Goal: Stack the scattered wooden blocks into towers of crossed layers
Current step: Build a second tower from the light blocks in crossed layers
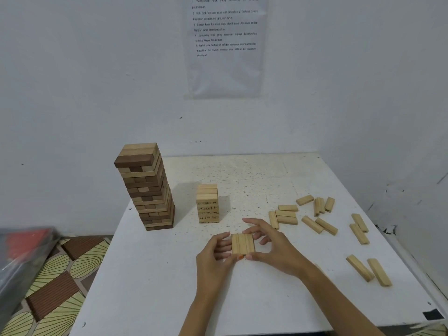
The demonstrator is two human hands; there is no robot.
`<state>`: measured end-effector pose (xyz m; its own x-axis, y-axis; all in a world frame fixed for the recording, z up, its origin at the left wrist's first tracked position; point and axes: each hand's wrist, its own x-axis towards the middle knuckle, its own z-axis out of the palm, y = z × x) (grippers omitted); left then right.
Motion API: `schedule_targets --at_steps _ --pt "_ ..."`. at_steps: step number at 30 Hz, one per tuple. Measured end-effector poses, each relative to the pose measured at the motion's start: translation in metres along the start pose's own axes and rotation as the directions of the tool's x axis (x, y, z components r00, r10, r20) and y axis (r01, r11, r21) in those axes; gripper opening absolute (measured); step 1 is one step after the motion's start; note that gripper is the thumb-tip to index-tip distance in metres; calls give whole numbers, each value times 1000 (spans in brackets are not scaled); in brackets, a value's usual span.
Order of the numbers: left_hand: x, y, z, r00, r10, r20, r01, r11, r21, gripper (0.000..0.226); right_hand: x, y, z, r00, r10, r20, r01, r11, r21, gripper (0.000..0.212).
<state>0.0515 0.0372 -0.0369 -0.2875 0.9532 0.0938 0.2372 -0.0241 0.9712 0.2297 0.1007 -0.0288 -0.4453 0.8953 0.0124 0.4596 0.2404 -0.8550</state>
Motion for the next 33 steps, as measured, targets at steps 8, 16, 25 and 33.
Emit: schedule_targets --at_steps 8,16,25,33 --pt "-1 -4 2 999 -32 -19 32 999 -4 48 -4 1 3 998 1 -61 0 1000 18 89" --pt "-4 0 4 997 -64 -39 62 997 -43 46 -5 -1 5 998 -9 -57 9 1000 -5 75" --pt "-4 22 -14 998 12 -59 -16 997 -72 44 -2 -30 -6 996 -57 -70 58 998 3 68" --pt "10 51 -33 970 120 -209 -135 989 -61 35 27 -74 -19 984 -161 -73 161 987 -7 63"
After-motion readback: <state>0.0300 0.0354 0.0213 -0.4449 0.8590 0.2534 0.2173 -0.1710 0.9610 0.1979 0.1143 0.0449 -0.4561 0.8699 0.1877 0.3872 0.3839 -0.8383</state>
